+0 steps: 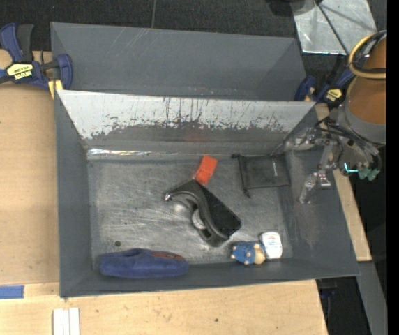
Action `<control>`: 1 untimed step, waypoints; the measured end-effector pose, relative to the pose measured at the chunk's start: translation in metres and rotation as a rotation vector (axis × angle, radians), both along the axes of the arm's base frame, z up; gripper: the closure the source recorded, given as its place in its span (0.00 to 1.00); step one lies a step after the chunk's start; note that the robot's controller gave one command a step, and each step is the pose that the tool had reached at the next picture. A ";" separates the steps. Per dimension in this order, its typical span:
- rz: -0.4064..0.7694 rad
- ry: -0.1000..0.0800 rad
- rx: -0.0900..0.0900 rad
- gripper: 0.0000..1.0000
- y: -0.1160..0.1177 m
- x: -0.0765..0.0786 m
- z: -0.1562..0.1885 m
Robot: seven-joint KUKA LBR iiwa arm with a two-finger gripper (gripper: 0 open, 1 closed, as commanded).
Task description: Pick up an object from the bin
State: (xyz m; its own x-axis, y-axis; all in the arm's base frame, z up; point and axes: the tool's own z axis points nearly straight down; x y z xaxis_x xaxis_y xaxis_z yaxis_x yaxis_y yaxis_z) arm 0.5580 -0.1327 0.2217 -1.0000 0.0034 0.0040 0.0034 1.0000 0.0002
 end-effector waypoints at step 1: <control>0.196 -0.004 0.001 0.00 0.032 -0.004 -0.037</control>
Offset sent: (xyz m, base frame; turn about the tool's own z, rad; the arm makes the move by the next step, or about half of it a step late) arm -0.0039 0.0318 -0.0369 -0.1969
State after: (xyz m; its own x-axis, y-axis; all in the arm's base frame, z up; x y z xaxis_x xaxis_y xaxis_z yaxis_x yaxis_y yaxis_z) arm 0.5544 -0.1005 0.1844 -0.9815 -0.1913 -0.0004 -0.1913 0.9815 0.0010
